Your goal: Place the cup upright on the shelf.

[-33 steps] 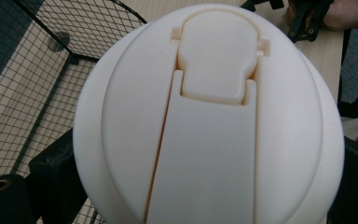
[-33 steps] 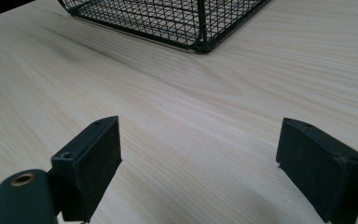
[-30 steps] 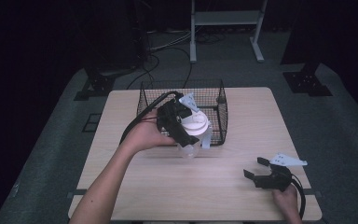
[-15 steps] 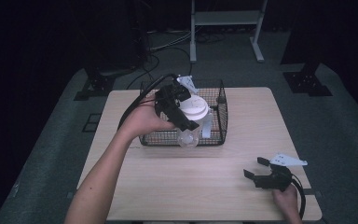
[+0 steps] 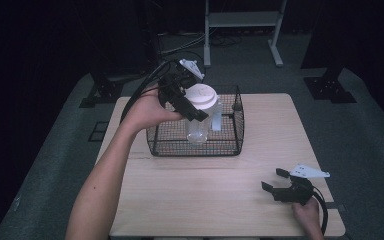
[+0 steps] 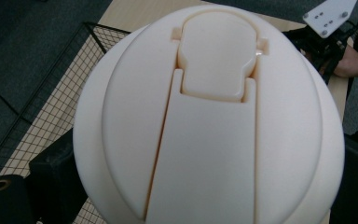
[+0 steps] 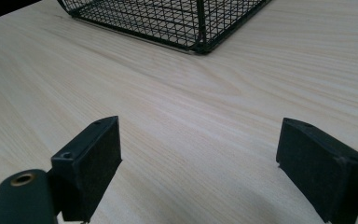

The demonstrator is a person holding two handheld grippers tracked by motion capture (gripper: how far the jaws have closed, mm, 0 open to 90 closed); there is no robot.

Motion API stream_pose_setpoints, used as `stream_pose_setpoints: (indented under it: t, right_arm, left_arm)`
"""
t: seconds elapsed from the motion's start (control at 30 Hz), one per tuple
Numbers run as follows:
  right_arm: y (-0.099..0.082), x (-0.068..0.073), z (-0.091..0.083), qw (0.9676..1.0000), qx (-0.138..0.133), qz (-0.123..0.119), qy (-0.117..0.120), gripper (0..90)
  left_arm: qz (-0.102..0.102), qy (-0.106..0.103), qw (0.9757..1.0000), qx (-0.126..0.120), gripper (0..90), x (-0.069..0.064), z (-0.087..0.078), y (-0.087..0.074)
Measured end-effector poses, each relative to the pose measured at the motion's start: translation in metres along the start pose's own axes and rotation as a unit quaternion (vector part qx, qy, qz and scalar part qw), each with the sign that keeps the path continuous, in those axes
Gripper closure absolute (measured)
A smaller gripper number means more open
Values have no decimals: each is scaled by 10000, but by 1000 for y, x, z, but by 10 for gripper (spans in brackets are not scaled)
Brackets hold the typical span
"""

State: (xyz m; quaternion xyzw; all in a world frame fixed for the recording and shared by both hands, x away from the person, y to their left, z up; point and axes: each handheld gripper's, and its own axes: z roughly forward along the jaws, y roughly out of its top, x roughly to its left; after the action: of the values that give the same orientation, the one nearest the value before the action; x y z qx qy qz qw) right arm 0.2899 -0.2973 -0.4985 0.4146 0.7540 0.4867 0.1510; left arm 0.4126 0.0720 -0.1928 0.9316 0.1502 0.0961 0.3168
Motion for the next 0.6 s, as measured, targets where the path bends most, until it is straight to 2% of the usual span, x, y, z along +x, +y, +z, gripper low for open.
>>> stream_pose_setpoints:
  t: [0.2,0.27,0.57,0.6]
  right_arm:
    - [0,0,0,10000,-6,7,5,129]
    - [0,0,0,10000,-21,1,5,129]
    - [0,0,0,10000,-2,4,19,129]
    - [0,0,0,10000,0,5,20,129]
  left_arm:
    - [-100,97,9999,20,54,12,-4,4]
    - [-189,156,9997,-27,54,19,-3,6]
    - [-350,247,9990,105,53,35,11,8]
    - [-377,317,9987,143,54,39,15,8]
